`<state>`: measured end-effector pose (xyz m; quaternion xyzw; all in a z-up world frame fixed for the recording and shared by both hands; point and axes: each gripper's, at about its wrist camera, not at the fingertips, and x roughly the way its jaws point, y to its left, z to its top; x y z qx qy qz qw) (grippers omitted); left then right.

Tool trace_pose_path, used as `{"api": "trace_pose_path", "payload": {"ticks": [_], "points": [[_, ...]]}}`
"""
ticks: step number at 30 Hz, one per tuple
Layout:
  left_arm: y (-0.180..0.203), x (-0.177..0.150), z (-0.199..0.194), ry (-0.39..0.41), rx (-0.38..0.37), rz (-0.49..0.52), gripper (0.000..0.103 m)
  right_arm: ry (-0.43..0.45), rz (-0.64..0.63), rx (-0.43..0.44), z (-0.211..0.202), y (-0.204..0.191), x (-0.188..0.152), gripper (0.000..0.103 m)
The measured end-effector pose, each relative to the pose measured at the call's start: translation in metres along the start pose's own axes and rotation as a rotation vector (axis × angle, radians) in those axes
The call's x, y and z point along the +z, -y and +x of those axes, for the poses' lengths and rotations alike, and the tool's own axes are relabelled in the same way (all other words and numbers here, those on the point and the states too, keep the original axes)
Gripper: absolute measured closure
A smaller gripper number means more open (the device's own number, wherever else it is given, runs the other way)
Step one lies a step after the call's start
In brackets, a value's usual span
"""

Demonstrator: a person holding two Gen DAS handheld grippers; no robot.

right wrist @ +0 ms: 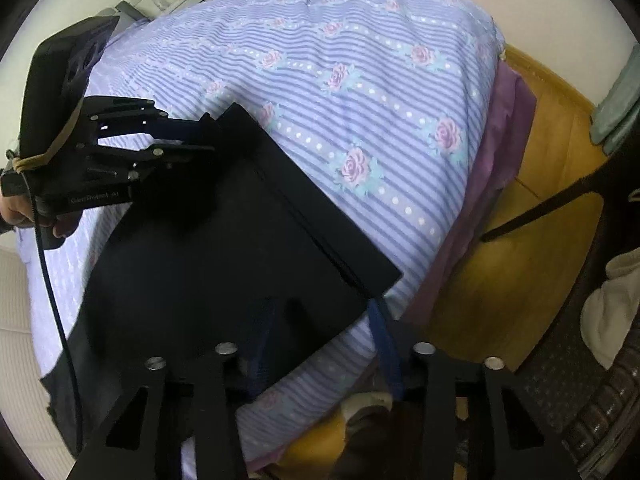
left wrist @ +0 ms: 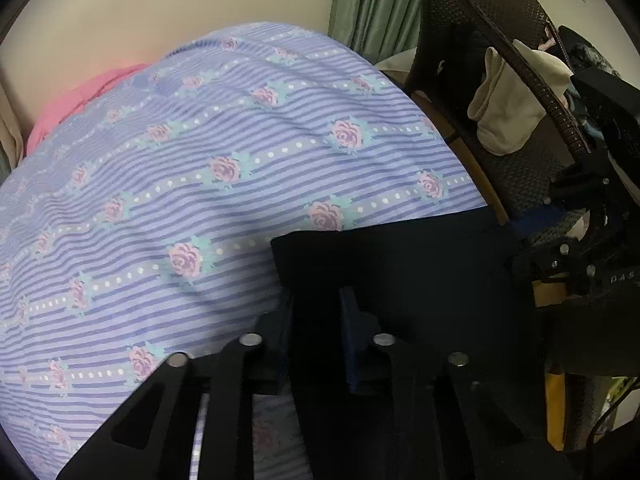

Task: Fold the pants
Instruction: 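Grasp the folded trouser edge with the left tool while the right tool grasps it, then lay the trousers down and open both tools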

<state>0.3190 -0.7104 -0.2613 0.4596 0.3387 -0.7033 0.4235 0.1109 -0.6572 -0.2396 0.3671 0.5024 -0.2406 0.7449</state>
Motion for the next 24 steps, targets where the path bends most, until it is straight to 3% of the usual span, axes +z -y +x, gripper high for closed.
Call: {"api": "trace_pose_path", "payload": {"ticks": [1,5,16,18,21,24], "points": [[0.001,0.0,-0.001,0.005,0.006,0.002,0.086,0.004,0.006,0.013,-0.001,0.001,0.0,0.078],[0.008,0.001,-0.004,0.026,0.032,0.02,0.089,0.041,-0.019,0.004,-0.01,-0.005,-0.001,0.086],[0.009,0.035,-0.02,0.103,0.055,0.056,0.093,0.154,0.018,-0.066,-0.041,0.003,0.007,0.089],[0.007,0.042,-0.016,0.085,0.05,0.067,0.093,0.178,0.02,-0.08,-0.047,0.005,0.01,0.089],[0.004,0.036,0.001,0.048,0.043,0.062,0.093,0.1,0.011,-0.078,-0.028,0.008,0.014,0.089],[0.0,0.032,0.014,0.035,0.049,0.044,0.093,0.083,0.007,-0.097,-0.011,0.013,0.013,0.089]]}}
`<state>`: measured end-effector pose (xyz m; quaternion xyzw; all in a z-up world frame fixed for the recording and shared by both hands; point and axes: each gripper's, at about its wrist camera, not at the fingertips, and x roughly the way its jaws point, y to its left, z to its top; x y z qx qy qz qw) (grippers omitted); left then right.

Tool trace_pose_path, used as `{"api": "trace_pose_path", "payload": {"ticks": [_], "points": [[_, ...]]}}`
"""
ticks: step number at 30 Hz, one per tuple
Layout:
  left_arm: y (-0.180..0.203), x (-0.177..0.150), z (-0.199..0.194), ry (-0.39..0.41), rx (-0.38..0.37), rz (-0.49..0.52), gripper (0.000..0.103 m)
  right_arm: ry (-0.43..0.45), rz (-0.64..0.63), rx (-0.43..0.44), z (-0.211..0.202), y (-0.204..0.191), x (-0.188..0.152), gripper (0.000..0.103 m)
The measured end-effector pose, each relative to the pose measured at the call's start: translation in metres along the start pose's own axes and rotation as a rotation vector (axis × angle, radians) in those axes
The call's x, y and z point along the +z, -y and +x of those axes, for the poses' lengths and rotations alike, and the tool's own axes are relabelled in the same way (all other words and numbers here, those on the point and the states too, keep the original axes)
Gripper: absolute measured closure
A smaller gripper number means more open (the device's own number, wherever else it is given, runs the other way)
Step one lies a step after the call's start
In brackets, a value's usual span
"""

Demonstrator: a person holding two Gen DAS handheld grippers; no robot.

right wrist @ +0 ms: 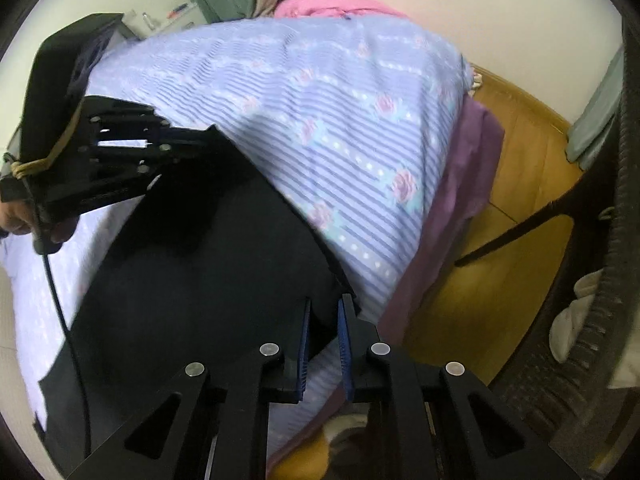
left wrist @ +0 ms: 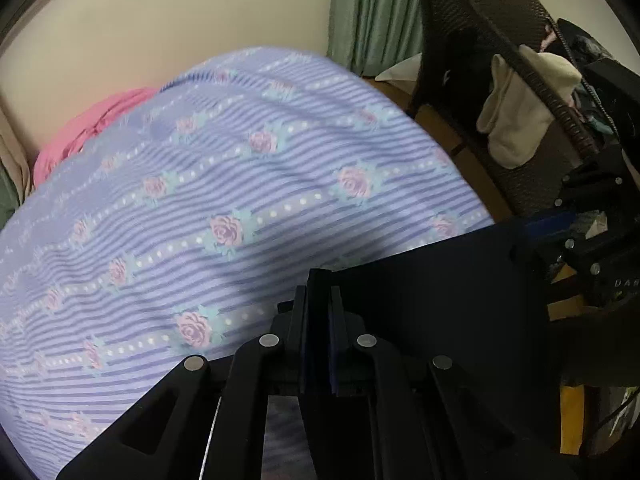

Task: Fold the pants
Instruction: 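Lay the trousers down and open both tools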

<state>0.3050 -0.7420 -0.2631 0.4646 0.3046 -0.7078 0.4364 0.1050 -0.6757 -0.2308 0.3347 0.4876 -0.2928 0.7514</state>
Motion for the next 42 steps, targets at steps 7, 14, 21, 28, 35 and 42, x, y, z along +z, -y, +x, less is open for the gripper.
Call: {"api": "trace_pose_path", "payload": {"ticks": [7,14,21,28,35,42], "points": [[-0.007,-0.005,-0.016,0.051,0.055,-0.066,0.08,-0.02,0.017,-0.035,0.008,0.003,0.006,0.071],[-0.022,-0.042,-0.082,0.114,0.17,-0.16,0.077,0.076,-0.018,-0.108,-0.025,-0.01,0.001,0.05],[-0.002,-0.162,-0.196,0.155,0.369,-0.355,0.061,0.162,-0.16,-0.061,-0.059,-0.077,-0.006,0.047],[0.077,-0.359,-0.315,0.108,0.628,-0.708,0.057,0.209,-0.412,0.086,-0.082,-0.204,-0.045,0.047],[0.214,-0.532,-0.387,0.089,0.831,-1.134,0.053,0.184,-0.73,0.277,-0.096,-0.362,-0.136,0.047],[0.33,-0.637,-0.394,0.11,0.916,-1.462,0.053,0.127,-0.92,0.382,-0.095,-0.465,-0.228,0.046]]}}
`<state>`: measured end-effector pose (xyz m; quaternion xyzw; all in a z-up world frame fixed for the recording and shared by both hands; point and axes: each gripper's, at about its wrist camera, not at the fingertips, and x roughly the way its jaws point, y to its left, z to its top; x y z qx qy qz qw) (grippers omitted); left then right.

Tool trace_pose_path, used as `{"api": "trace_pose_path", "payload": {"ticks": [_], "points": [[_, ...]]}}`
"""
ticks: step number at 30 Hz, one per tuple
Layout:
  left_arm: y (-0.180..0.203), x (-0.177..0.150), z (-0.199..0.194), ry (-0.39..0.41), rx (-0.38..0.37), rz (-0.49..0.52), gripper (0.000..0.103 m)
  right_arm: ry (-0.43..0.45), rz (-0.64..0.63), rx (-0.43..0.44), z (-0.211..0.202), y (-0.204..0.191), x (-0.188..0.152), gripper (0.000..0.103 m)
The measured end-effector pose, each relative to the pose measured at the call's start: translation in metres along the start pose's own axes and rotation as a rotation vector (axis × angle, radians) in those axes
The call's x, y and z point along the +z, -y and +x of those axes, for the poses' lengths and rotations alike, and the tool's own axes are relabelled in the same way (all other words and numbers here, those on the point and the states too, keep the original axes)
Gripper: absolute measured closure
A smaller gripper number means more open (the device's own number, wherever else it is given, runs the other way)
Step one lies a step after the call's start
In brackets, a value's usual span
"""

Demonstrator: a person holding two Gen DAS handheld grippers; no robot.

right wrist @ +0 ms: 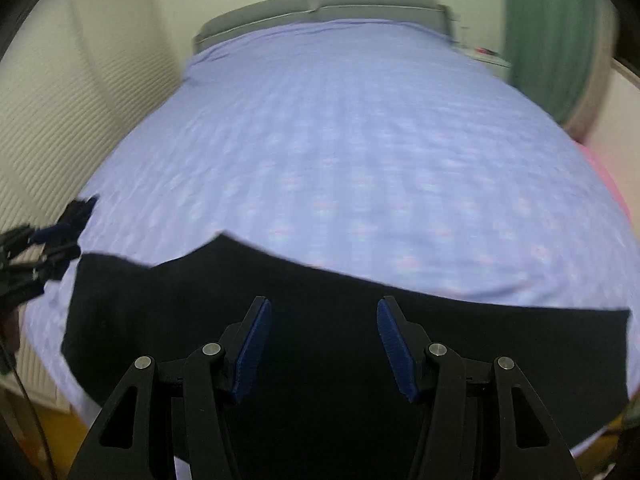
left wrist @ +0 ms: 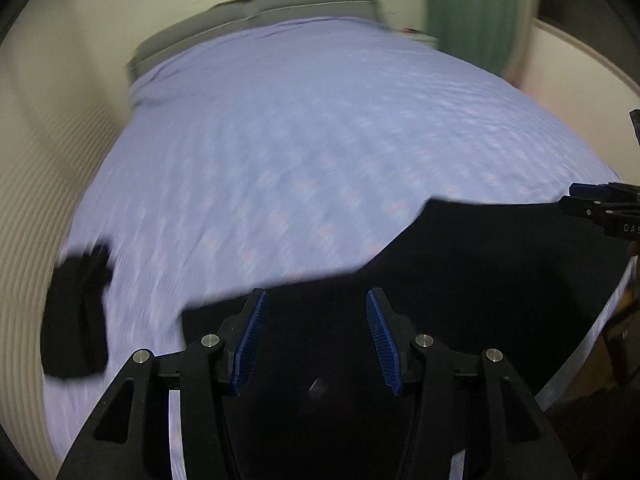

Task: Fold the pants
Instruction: 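Lay the trousers down and open both tools, then grasp the black trousers with the left tool while the right tool grasps them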

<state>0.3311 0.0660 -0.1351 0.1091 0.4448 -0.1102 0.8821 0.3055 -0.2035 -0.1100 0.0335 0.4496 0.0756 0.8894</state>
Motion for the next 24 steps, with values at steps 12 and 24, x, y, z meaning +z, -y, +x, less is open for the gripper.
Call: {"api": "trace_pose_path", "payload": {"ticks": [12,24], "points": [[-0.055,-0.121,-0.024,-0.024,0.198,-0.511,0.049,-0.08,-0.555,0.276,0.06,-0.17,0.062,0.046],[-0.053,-0.172,-0.007,-0.084,0.25,-0.825,0.049,-0.267,-1.005,0.52,0.115,-0.277,0.092,0.046]]}}
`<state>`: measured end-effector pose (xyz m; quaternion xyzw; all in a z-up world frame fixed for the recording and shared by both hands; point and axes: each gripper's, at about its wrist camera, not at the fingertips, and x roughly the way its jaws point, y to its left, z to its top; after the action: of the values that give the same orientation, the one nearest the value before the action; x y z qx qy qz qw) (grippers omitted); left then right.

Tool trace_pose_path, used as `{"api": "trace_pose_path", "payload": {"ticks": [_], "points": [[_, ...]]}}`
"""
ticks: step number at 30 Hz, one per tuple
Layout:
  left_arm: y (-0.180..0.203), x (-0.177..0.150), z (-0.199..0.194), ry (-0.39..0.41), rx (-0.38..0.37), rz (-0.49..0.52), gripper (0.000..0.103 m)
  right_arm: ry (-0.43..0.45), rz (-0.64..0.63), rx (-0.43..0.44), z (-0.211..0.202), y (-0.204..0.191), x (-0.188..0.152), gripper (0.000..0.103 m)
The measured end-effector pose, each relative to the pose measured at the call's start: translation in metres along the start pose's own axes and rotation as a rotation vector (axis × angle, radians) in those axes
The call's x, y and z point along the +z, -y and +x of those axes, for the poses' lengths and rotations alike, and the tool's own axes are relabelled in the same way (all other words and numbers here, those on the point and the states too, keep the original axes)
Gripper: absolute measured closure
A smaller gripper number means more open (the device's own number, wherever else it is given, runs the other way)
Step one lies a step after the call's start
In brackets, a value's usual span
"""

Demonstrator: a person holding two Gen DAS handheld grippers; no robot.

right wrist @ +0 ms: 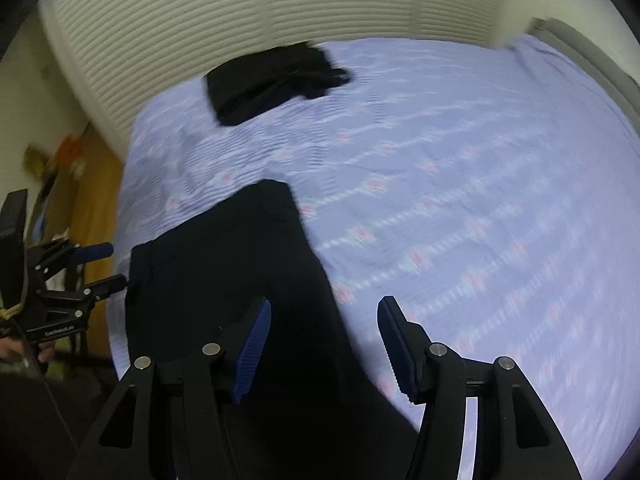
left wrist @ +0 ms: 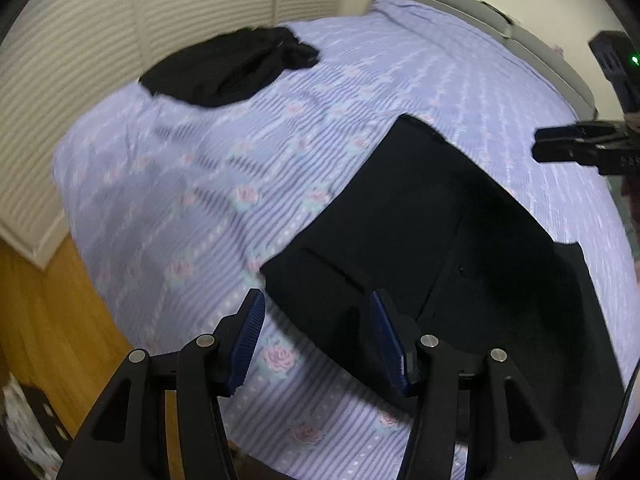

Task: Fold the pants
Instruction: 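Grasp the black trousers with the left tool while the right tool grasps them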

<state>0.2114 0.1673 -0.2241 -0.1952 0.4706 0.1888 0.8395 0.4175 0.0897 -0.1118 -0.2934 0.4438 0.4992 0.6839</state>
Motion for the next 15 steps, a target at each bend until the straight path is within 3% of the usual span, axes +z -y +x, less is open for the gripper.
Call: {"api": "trace_pose_path", "payload": {"ticks": [3,7,11,15], "points": [[-0.002,-0.004,0.007,0.008,-0.023,-0.041,0.049,-0.041,-0.091,0.08,0.025,-0.002,0.023,0.046],[-0.002,-0.008,0.019,-0.004,0.034,-0.071,0.04,-0.097,-0.152,0.175,0.058,-0.003,0.05,0.046],[-0.013,-0.011,0.032,-0.035,-0.005,-0.18,0.035,-0.178,-0.184,0.297,0.088,-0.007,0.072,0.046],[-0.021,-0.011,0.044,-0.046,-0.087,-0.256,0.033,-0.28,-0.269,0.305,0.124,-0.014,0.08,0.046]]}}
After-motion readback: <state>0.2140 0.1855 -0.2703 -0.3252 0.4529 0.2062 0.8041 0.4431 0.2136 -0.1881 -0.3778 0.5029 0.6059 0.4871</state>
